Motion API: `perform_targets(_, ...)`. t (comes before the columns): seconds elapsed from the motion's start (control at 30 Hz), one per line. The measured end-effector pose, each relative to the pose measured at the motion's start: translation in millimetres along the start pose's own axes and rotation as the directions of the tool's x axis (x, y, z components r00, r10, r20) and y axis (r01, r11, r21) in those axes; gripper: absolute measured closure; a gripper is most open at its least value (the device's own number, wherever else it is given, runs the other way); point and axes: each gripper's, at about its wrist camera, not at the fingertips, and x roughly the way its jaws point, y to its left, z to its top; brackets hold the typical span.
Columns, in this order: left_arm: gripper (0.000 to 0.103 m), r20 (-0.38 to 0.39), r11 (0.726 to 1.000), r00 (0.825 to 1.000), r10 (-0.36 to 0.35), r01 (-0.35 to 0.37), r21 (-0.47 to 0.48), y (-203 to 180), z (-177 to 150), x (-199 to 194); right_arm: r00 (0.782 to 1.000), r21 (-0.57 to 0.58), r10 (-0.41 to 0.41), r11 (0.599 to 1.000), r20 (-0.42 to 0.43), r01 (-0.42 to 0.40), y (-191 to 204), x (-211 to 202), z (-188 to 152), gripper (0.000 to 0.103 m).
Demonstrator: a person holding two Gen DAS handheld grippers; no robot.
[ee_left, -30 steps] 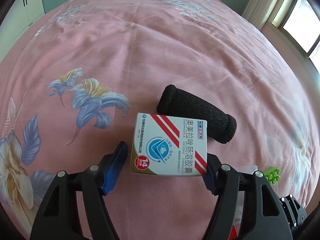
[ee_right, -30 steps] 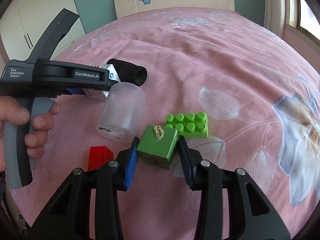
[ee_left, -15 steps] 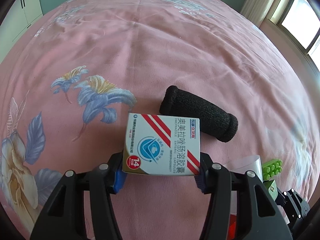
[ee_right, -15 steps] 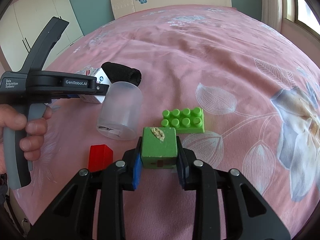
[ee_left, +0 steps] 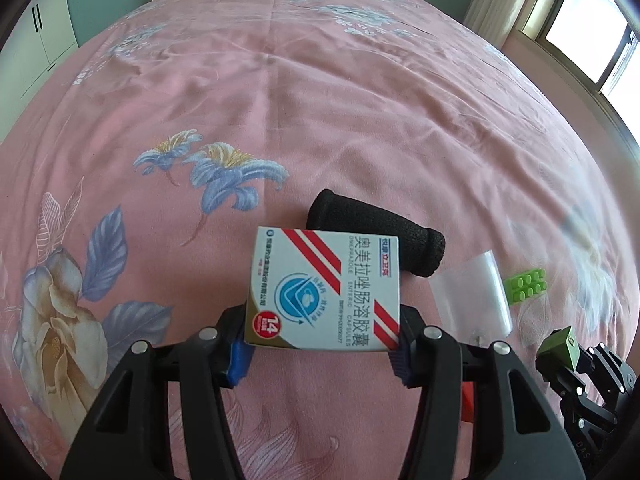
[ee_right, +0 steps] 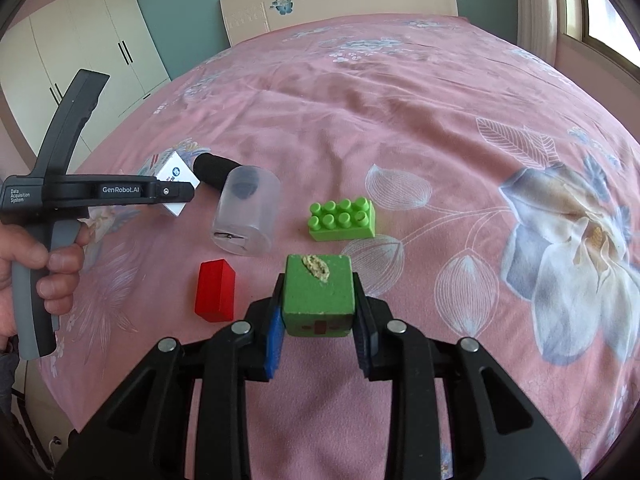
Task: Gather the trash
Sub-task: 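Carry the medicine box and green cube block with both tools over the white bin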
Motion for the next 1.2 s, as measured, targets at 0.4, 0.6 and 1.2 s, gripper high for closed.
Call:
perform_targets(0.4,0.046,-0.003,0.999,1.000,0.001,0.000,0.051,11,-33,-37,1.000,-0.024,-0.027,0.999,0.003,0.027,-4,-42,-16,0.072)
perform_targets(0.6,0.047,0.022,0.983,0.999,0.028,-0.032,0.179,-5,-72,-65,1.000,-0.118,-0.012,0.993,-0.010,0.011,16,-68,-33,0.073)
perform_targets(1.2,0.047,0.080,0.937,0.996,0.032,-0.058,0.345,-26,-219,-157,0.992,-0.290,0.032,0.955,-0.123,-0.067,83,-164,-111,0.073)
